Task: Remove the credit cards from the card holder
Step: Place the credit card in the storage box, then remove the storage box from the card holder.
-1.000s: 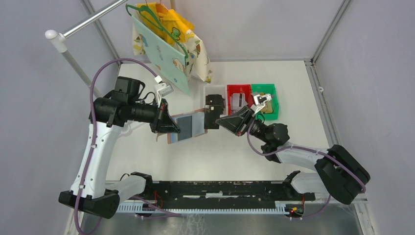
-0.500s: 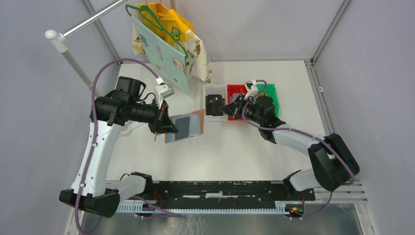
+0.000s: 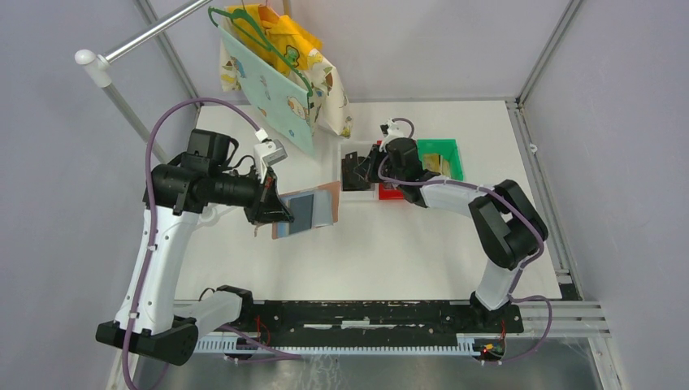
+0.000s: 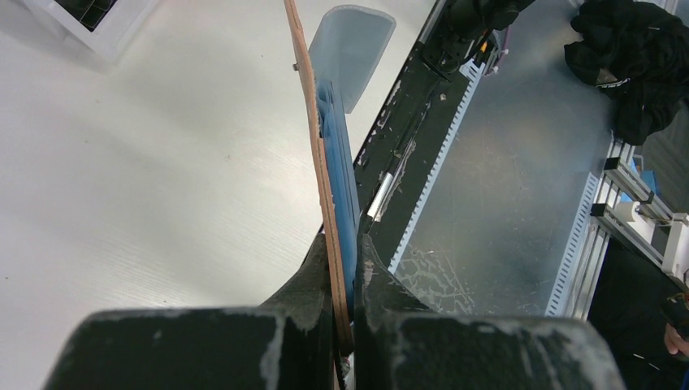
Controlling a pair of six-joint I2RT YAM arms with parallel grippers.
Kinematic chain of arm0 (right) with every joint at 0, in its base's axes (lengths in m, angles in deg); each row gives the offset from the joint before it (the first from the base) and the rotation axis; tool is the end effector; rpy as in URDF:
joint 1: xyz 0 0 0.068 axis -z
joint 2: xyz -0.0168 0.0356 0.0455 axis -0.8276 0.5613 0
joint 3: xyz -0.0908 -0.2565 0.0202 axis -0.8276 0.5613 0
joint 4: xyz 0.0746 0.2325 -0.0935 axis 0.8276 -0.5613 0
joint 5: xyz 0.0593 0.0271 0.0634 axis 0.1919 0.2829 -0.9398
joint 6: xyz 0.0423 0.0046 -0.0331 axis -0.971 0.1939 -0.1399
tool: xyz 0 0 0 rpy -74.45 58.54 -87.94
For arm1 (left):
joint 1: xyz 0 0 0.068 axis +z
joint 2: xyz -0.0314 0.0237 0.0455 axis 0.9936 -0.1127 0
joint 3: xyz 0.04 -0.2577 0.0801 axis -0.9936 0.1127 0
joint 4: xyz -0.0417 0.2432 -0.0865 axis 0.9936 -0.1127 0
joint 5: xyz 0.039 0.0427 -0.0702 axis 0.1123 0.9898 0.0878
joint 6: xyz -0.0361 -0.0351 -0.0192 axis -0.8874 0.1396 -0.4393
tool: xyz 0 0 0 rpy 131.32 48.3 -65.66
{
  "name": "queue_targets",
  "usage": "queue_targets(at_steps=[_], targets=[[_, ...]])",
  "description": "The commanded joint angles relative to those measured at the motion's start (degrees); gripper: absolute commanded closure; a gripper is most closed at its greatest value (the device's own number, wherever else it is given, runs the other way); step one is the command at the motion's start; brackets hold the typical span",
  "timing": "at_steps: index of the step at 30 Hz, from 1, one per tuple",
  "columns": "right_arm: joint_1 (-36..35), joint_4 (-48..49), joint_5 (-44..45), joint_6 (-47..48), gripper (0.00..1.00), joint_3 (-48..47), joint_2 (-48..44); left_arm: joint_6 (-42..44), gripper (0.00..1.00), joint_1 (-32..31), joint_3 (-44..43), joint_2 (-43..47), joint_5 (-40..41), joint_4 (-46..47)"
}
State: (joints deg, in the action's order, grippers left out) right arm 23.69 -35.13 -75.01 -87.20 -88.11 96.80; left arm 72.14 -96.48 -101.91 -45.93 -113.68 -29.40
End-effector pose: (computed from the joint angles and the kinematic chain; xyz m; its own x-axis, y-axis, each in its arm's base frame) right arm 0.3259 0.2116 0.2006 -0.6707 0.3014 -0.6777 -0.2970 0.7282 0.6177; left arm 0.1476 -0.0619 0.4154 -0.5756 0.3752 -0.7266 0.8023 0.4309 -0.4130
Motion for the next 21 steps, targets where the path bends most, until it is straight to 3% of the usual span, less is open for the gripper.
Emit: queue_targets(at_steps=[1,8,14,17,21], targets=[[-0.48,-1.97,3.85,2.37,0.96,-6.13,3.53,1.88,0.98,-0.01,-2.41,1.36,-2.89,0.4],[-0.76,-4.72,6.2,6.54,0.56,-9.08,-0.28,2.35,0.98,-0.05,-2.21,1.66,-3.34,0.31],[-1.05,-7.87,7.75,10.66,0.45,-8.05,-11.07,2.57,0.98,-0.07,-2.31,1.45,-3.86,0.31],[-1.13,-3.48,1.06,9.68,0.32,-2.93,-20.28,3.12,0.98,-0.11,-2.32,1.37,-3.68,0.04],[-1.23,12.72,-15.5,2.61,0.11,6.75,-31.29,4.18,0.98,-0.06,-2.22,1.28,-3.98,-0.34]])
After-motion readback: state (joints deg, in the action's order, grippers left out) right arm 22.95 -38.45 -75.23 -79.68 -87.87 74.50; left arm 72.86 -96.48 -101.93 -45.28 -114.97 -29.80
